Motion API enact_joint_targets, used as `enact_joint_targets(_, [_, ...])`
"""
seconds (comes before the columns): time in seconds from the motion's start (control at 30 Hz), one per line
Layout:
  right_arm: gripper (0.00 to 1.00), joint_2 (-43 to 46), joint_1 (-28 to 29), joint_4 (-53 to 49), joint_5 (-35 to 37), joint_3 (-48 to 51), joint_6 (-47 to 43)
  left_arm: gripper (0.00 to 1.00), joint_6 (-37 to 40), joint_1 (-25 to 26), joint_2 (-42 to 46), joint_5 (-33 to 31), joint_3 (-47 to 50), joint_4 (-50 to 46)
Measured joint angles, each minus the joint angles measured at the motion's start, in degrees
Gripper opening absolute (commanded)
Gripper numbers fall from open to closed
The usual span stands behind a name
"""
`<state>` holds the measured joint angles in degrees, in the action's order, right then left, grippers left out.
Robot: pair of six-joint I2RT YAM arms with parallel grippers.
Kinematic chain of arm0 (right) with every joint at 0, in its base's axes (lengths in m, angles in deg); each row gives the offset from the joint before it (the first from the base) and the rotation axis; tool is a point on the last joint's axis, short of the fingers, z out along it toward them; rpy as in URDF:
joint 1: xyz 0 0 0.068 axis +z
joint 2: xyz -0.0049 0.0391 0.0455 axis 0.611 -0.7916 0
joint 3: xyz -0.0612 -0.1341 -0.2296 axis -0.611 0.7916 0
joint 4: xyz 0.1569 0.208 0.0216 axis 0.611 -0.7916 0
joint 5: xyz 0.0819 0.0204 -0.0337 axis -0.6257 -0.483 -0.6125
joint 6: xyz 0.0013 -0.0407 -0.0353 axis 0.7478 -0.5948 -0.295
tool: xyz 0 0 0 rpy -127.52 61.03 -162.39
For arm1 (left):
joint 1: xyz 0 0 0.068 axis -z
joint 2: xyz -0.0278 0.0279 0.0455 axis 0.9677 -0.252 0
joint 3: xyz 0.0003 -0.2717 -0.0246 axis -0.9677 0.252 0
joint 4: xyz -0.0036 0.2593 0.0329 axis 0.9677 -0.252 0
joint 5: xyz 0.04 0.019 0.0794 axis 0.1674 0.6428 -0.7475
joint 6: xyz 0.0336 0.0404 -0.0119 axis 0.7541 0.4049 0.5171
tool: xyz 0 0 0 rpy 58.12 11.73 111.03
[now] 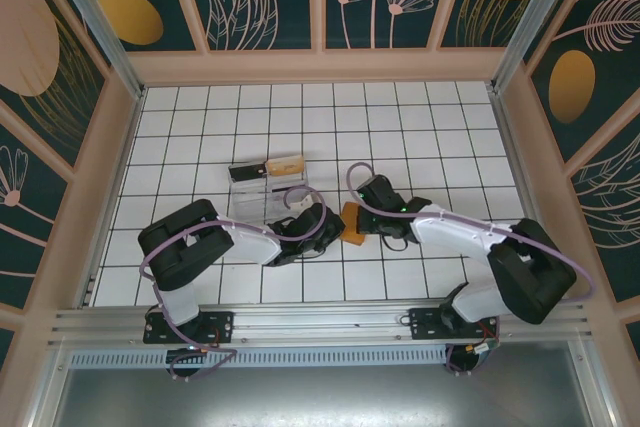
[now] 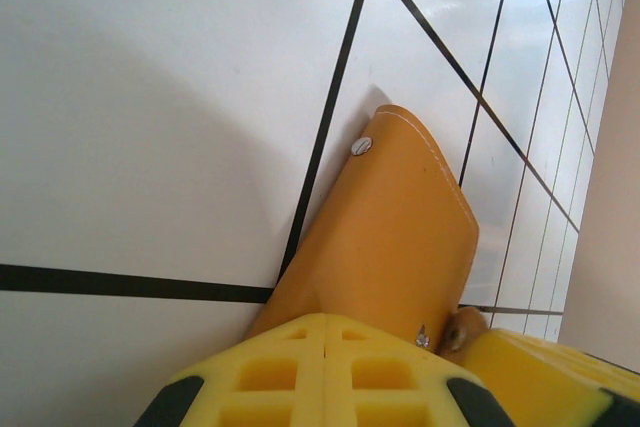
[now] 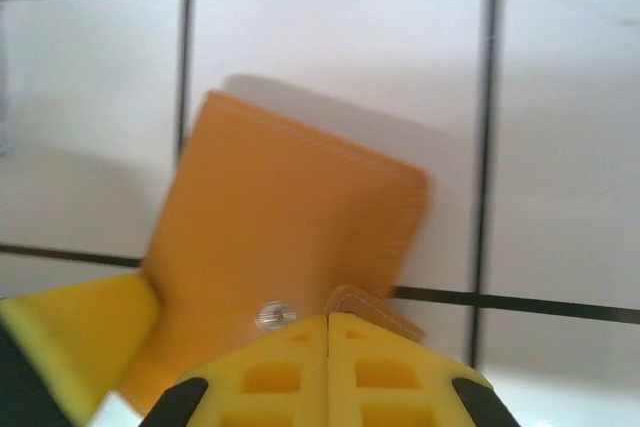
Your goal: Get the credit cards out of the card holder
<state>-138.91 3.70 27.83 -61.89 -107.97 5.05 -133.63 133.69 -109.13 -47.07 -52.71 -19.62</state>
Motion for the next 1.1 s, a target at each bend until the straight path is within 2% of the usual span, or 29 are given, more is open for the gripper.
enact_joint_targets(0.27, [0.0, 4.7, -1.31, -2.51, 1.03, 2.16, 0.44, 0.0, 0.74, 0.0, -0.2, 0.0, -0.42, -0.31])
enact_joint_targets(0.3, [0.0, 5.16, -1.31, -2.69, 1.05, 2.16, 0.44, 0.03, 1.29, 0.0, -0.17, 0.0, -0.63, -0.57])
enact_joint_targets(0.47, [0.0, 7.61, -1.31, -2.75, 0.74, 1.88, 0.42, 0.42, 6.86, 0.0, 1.99, 0.26, -1.95, -3.93])
enact_joint_targets(0.6, [0.0, 9.31, -1.31, -2.75, -0.76, 0.37, 0.37, 0.52, 10.25, 0.0, 7.82, -0.26, -2.1, -8.07])
enact_joint_targets(0.67, [0.0, 9.92, -1.03, -2.73, -1.66, -0.92, 0.35, 0.67, 12.7, 0.0, 12.48, -1.42, -2.1, -10.05])
enact_joint_targets(0.7, [0.0, 10.01, -0.81, -2.73, -1.92, -1.49, 0.33, 0.7, 13.35, 0.0, 14.43, -1.97, -2.1, -10.78])
enact_joint_targets(0.73, [0.0, 10.01, -0.33, -2.71, -2.34, -2.27, 0.2, 0.81, 14.43, 0.0, 16.83, -2.95, -2.23, -11.96])
enact_joint_targets(0.93, [0.0, 9.99, 3.54, -1.77, -4.87, -5.42, 0.11, 0.8, 19.41, 0.0, 28.04, -9.99, -3.08, -18.62])
enact_joint_targets(1.1, [0.0, 9.99, 3.67, -0.83, -6.51, -5.62, 0.15, 0.72, 21.81, 0.0, 32.81, -13.88, -1.88, -21.07])
